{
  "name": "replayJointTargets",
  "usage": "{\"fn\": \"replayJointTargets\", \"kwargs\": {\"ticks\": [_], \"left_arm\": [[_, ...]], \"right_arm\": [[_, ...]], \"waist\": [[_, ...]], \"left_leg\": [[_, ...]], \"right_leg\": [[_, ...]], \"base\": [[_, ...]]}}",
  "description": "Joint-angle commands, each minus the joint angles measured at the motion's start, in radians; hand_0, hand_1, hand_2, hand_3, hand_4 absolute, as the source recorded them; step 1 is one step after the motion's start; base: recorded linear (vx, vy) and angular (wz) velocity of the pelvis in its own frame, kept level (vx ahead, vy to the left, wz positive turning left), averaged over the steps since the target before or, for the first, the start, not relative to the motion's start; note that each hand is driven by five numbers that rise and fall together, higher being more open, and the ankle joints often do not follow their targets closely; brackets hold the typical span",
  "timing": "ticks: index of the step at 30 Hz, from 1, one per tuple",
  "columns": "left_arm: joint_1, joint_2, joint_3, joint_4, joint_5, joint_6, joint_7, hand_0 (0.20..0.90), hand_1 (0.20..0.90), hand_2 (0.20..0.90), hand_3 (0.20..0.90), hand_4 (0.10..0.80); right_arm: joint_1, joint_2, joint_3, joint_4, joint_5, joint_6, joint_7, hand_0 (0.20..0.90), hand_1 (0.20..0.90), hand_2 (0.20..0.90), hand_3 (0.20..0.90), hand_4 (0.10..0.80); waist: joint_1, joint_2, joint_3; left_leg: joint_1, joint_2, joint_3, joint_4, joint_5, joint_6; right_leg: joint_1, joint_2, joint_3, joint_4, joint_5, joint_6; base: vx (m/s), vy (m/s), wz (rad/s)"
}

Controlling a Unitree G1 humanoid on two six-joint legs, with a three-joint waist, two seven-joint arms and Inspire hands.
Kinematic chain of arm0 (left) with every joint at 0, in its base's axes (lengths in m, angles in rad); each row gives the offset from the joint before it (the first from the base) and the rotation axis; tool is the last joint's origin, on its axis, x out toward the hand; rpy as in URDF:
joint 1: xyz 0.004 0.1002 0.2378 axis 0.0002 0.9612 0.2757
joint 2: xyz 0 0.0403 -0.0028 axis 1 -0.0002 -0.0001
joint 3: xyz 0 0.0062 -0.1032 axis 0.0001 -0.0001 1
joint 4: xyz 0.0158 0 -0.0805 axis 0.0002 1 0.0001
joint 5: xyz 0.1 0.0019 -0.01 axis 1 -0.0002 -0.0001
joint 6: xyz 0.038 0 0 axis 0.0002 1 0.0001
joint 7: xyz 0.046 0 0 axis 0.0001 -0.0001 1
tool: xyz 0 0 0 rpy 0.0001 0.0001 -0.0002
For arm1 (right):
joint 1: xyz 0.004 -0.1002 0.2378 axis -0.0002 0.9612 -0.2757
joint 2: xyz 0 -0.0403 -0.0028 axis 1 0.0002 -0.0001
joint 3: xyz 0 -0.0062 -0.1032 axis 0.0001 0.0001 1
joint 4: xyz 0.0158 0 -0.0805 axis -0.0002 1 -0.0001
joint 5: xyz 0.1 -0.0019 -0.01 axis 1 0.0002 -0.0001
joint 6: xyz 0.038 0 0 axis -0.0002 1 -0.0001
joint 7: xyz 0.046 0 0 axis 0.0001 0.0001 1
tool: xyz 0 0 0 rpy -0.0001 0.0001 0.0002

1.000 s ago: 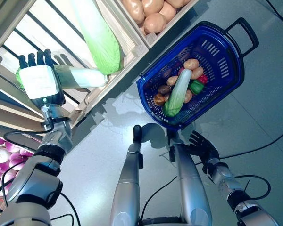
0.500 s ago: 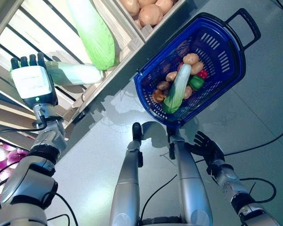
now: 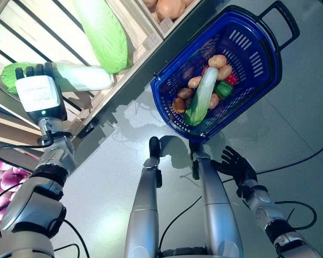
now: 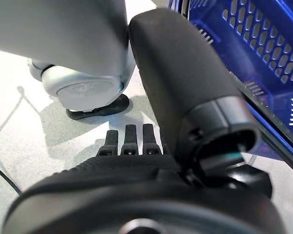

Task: Put vegetables into the basket

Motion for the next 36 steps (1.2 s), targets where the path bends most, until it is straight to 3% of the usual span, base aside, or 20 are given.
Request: {"fn": "replayJointTargets", "kwargs": {"ticks": [1,8,20,21,22,24,36], "left_arm": [[-0.053,0.101,0.092,0.027,-0.037,0.004,0.069,0.9,0.9,0.9,0.9,0.8],[-0.075,0.07,0.091,0.008,-0.013,-0.077,0.19,0.9,0.9,0.9,0.9,0.8],[-0.098,0.084,0.093,0.018,-0.001,-0.06,0.25,0.9,0.9,0.9,0.9,0.8],[-0.098,0.085,0.092,0.008,-0.006,-0.05,0.248,0.801,0.801,0.801,0.801,0.734],[-0.103,0.087,0.091,0.006,-0.009,-0.052,0.241,0.495,0.495,0.495,0.495,0.53],[-0.12,0.092,0.076,0.022,-0.022,-0.064,0.231,0.3,0.3,0.3,0.3,0.4],[-0.127,0.068,0.067,0.044,-0.03,-0.074,0.22,0.3,0.3,0.3,0.3,0.4]], "right_arm": [[0.148,-0.061,-0.007,-0.087,-0.014,-0.011,-0.04,0.9,0.9,0.9,0.9,0.8],[0.145,-0.064,-0.003,-0.092,-0.013,-0.013,-0.043,0.9,0.9,0.9,0.9,0.8],[0.151,-0.071,-0.001,-0.1,-0.023,-0.026,-0.047,0.9,0.9,0.9,0.9,0.8],[0.152,-0.074,-0.001,-0.115,-0.02,-0.026,-0.057,0.9,0.9,0.9,0.9,0.8],[0.148,-0.08,0.0,-0.119,-0.014,-0.027,-0.059,0.9,0.9,0.9,0.9,0.8],[0.137,-0.083,-0.005,-0.109,-0.02,-0.026,-0.049,0.9,0.9,0.9,0.9,0.8],[0.14,-0.078,-0.003,-0.114,0.006,-0.039,-0.04,0.9,0.9,0.9,0.9,0.8]], "waist": [[-0.023,0.023,-0.002],[-0.021,0.009,-0.002],[-0.024,0.004,-0.002],[-0.025,0.005,-0.002],[-0.026,0.006,-0.002],[-0.029,0.006,-0.002],[-0.032,-0.003,-0.002]], "left_leg": [[-0.045,-0.025,0.067,0.026,0.001,0.065],[-0.077,-0.024,0.061,0.044,0.003,0.063],[-0.101,-0.023,0.061,0.055,0.005,0.06],[-0.109,-0.023,0.063,0.061,0.004,0.062],[-0.118,-0.024,0.063,0.068,0.003,0.061],[-0.124,-0.023,0.066,0.076,0.001,0.06],[-0.095,-0.027,0.071,0.065,-0.011,0.062]], "right_leg": [[0.036,0.019,0.006,-0.052,0.048,-0.002],[0.009,0.029,0.003,-0.03,0.049,-0.003],[-0.01,0.034,0.001,-0.018,0.049,-0.004],[-0.021,0.035,0.002,-0.007,0.047,-0.004],[-0.029,0.037,0.002,0.002,0.046,-0.004],[-0.037,0.039,0.002,0.011,0.046,-0.004],[-0.011,0.04,0.003,-0.008,0.041,-0.004]], "base": [[0.0,0.0,0.0],[0.0,0.0,0.0],[-0.001,0.003,0.0],[-0.012,0.053,0.0],[-0.013,0.066,0.0],[-0.009,0.05,-0.01],[0.0,0.0,0.0]]}}
